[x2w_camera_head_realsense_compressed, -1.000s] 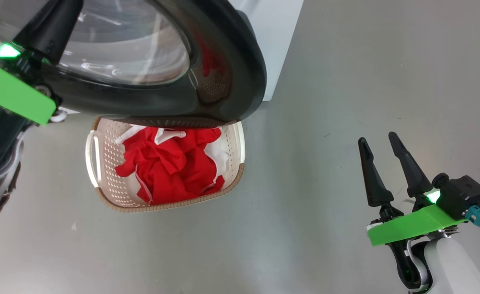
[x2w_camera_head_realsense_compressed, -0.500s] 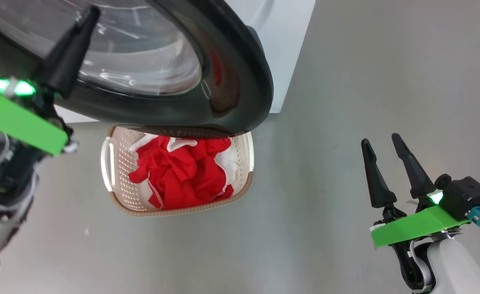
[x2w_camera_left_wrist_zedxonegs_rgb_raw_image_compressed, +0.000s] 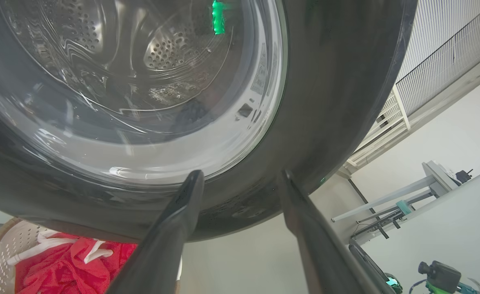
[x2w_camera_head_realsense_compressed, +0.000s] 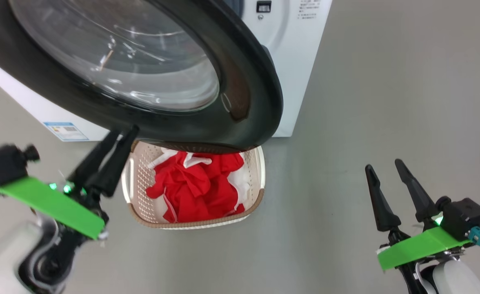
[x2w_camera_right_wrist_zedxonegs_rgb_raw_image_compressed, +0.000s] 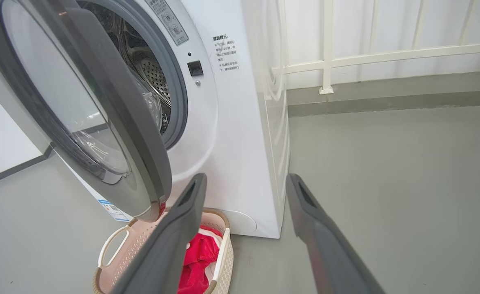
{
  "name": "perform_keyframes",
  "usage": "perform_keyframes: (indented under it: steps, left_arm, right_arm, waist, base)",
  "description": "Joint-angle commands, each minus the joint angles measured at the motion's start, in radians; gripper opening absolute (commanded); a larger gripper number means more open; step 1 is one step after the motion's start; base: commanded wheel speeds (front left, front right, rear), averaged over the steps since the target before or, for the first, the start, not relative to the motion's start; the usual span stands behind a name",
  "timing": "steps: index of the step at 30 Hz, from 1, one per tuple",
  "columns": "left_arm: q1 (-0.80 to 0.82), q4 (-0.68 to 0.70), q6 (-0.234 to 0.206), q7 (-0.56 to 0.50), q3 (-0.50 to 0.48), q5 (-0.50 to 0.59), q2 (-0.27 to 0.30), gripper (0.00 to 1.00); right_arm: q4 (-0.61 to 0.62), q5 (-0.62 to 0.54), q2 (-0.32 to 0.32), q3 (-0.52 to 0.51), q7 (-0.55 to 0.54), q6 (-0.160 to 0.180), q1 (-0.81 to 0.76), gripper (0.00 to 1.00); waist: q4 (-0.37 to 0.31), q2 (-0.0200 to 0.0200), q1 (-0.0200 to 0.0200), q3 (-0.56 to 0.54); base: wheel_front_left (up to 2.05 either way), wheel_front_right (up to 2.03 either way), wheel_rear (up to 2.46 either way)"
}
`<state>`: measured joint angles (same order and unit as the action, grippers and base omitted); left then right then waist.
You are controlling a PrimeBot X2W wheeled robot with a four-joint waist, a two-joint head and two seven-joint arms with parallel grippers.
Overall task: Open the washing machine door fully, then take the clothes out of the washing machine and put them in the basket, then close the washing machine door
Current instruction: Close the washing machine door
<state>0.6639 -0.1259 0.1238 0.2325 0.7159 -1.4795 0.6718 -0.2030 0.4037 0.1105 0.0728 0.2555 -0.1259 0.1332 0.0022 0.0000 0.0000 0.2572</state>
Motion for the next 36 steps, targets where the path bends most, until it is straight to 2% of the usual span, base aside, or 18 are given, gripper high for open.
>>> perform_keyframes:
  steps: [1, 2, 5, 10, 19, 25, 29, 30, 36]
  left_arm:
    - [-0.024, 0.004, 0.007, 0.019, -0.038, 0.002, 0.031, 0.97]
    - [-0.042, -0.001, 0.007, 0.022, -0.041, 0.004, 0.027, 1.0]
    - [-0.103, -0.017, 0.007, 0.028, -0.064, 0.014, 0.014, 1.0]
    - [-0.247, -0.056, 0.007, 0.029, -0.202, 0.093, -0.039, 1.0]
    - [-0.387, -0.079, 0.007, 0.029, -0.361, 0.233, -0.107, 1.0]
    - [-0.471, -0.108, 0.007, 0.029, -0.494, 0.398, -0.171, 1.0]
    - [-0.514, -0.122, 0.007, 0.029, -0.563, 0.531, -0.218, 1.0]
    - [-0.531, -0.128, 0.007, 0.029, -0.594, 0.597, -0.241, 1.0]
    - [-0.57, -0.127, 0.007, 0.029, -0.687, 0.786, -0.309, 1.0]
  right_arm:
    - [0.02, -0.011, 0.014, 0.02, 0.006, -0.005, -0.017, 1.0]
    - [0.02, -0.011, 0.016, 0.021, 0.006, -0.005, -0.023, 1.0]
    - [0.018, -0.011, 0.021, 0.022, 0.006, -0.005, -0.038, 1.0]
    - [0.018, -0.011, 0.025, 0.014, 0.006, -0.005, -0.067, 1.0]
    - [0.018, -0.011, 0.036, 0.0, 0.006, -0.005, -0.088, 1.0]
    - [0.018, -0.011, 0.035, -0.004, 0.006, -0.005, -0.089, 1.0]
    - [0.019, -0.011, 0.034, -0.01, 0.006, -0.005, -0.089, 1.0]
    - [0.02, -0.01, 0.034, -0.011, 0.006, -0.005, -0.09, 1.0]
    - [0.02, -0.01, 0.034, -0.017, 0.006, -0.005, -0.093, 1.0]
  waist:
    - [0.017, 0.0, 0.0, -0.026]
    - [0.019, 0.0, 0.0, -0.031]
    - [0.02, 0.0, 0.0, -0.043]
    - [0.008, 0.0, 0.0, -0.065]
    - [-0.026, 0.0, 0.0, -0.069]
    - [-0.06, 0.0, 0.0, -0.074]
    - [-0.073, 0.0, 0.0, -0.072]
    - [-0.077, 0.0, 0.0, -0.073]
    - [-0.082, 0.0, 0.0, -0.075]
  base:
    - [0.0, 0.0, 0.0]
    - [0.0, 0.0, 0.0]
    - [0.0, 0.0, 0.0]
    - [0.0, 0.0, 0.0]
    - [0.0, 0.0, 0.0]
    - [0.0, 0.0, 0.0]
    - [0.0, 0.0, 0.0]
    - [0.0, 0.0, 0.0]
    - [0.0, 0.0, 0.0]
